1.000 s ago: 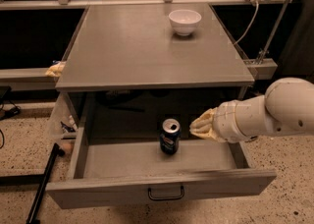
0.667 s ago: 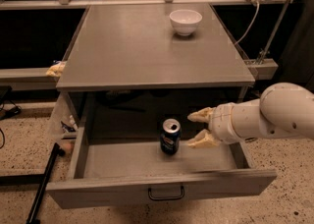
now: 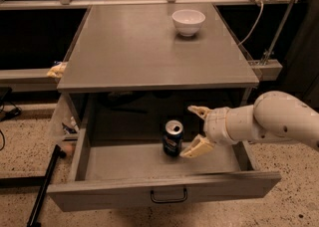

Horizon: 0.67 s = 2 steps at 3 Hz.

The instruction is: Pick pepsi can from top drawer and place on counter

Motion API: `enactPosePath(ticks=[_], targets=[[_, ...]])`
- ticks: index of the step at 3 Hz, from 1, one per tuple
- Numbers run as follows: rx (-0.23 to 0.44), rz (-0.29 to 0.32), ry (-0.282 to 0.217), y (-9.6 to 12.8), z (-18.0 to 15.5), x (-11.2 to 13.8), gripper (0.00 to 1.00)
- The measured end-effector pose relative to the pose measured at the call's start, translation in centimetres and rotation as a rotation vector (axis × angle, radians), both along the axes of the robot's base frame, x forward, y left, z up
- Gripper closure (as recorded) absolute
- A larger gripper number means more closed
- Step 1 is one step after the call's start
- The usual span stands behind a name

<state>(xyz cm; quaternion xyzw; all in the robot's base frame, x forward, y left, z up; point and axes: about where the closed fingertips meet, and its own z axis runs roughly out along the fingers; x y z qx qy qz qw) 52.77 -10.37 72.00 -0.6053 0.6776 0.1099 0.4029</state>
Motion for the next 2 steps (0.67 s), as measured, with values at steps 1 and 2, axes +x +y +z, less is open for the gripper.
enactPosePath(ticks=[1,2], targets=[[0.032,0.001,-0.005,1.1,-1.1,1.2,0.23],[0.058,0.009,0.006,2.3,-2.5,2.1,0.22]])
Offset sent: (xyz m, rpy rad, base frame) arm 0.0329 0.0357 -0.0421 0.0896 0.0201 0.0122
